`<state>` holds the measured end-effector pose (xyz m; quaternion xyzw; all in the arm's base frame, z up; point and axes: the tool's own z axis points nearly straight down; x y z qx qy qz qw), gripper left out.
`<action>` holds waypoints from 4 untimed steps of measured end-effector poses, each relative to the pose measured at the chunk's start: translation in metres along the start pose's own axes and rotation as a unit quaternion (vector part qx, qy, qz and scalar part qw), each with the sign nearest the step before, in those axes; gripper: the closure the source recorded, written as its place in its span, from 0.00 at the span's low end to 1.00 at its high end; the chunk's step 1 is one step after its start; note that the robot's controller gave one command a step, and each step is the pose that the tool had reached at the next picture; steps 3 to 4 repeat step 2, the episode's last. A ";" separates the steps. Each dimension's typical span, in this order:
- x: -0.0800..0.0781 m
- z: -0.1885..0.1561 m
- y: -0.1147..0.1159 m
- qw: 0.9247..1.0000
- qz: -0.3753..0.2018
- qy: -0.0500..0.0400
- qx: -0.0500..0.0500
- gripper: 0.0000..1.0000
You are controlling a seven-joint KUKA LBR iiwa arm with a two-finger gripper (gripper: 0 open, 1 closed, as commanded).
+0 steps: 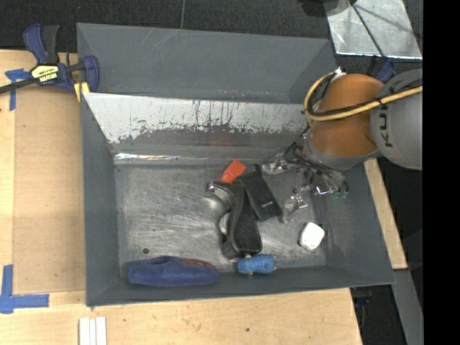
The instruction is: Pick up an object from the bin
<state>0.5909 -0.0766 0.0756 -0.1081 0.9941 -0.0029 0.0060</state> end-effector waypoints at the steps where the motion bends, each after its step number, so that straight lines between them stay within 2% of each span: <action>1: -0.005 -0.003 0.001 1.000 -0.001 -0.008 0.000 1.00; 2: 0.007 -0.190 -0.009 1.000 0.014 -0.001 -0.001 1.00; 4: 0.007 -0.190 -0.009 1.000 0.014 -0.001 -0.001 1.00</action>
Offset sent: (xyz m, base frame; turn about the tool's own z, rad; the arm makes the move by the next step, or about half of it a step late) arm 0.0000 0.0000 0.0000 0.0000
